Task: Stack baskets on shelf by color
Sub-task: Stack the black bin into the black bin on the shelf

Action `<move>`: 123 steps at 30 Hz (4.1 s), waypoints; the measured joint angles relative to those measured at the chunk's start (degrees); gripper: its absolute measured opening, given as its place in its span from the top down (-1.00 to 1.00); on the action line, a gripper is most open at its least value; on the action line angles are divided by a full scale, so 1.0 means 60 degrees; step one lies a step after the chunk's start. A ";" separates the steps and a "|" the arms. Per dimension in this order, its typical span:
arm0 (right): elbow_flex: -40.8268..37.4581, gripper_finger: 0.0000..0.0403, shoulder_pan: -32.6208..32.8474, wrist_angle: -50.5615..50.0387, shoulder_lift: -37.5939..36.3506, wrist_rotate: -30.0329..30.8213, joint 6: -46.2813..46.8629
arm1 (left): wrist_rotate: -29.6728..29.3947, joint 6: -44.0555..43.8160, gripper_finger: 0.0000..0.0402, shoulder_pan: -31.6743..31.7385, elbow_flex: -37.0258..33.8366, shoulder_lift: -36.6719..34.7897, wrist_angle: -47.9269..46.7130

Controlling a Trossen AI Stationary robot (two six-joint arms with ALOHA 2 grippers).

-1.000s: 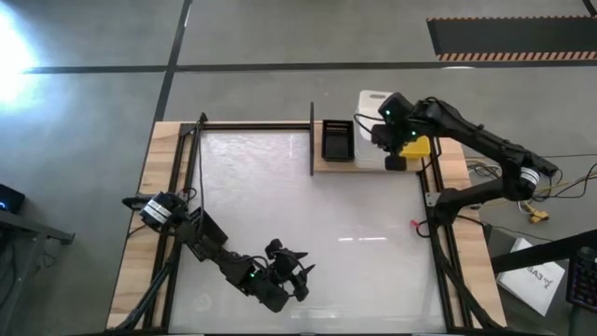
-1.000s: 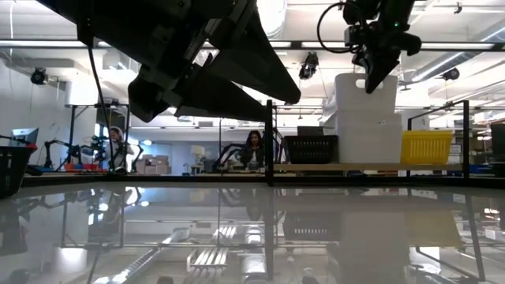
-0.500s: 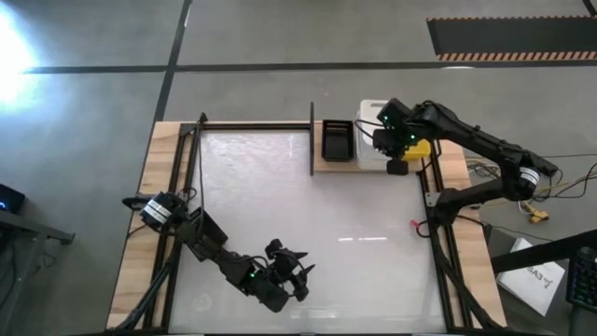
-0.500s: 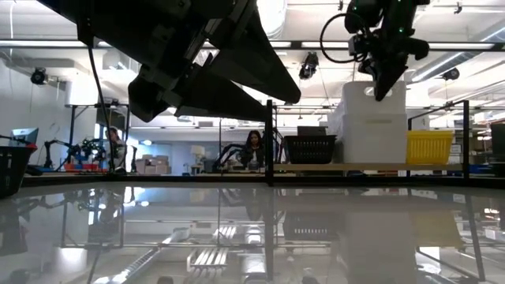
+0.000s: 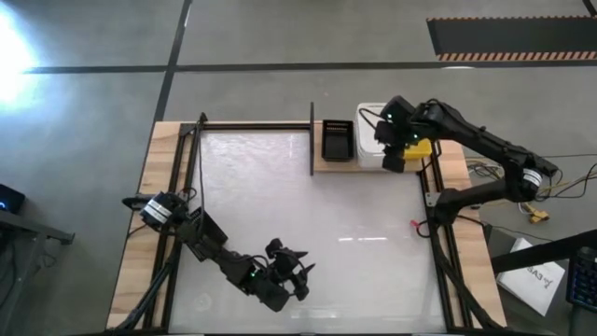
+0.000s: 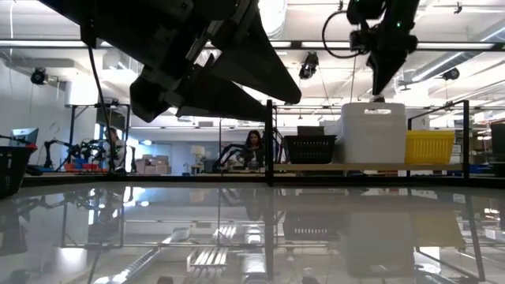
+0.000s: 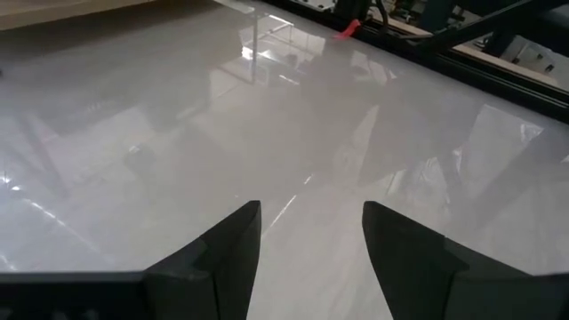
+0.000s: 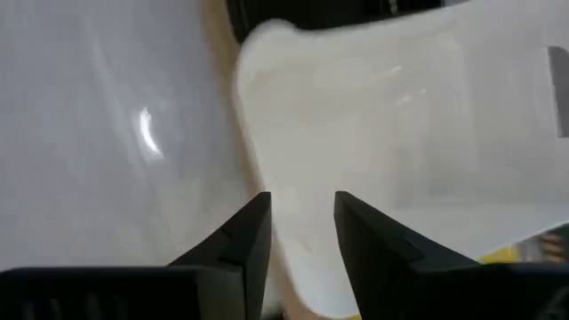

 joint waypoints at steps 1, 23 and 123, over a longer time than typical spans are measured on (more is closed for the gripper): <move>-0.0047 0.42 0.0114 0.0137 -0.0108 -0.0178 0.0302 | 0.0000 0.0027 0.09 0.0013 0.0004 0.0000 0.0000; -0.9519 0.81 0.8312 1.3957 -0.2649 0.1241 0.5995 | 0.1949 -0.0804 0.09 -0.0759 0.4210 -0.1735 -1.0290; -0.8351 0.81 1.6443 1.5243 0.3428 0.7938 1.2045 | 0.7434 1.2226 1.00 0.8552 0.6753 0.1115 -0.6180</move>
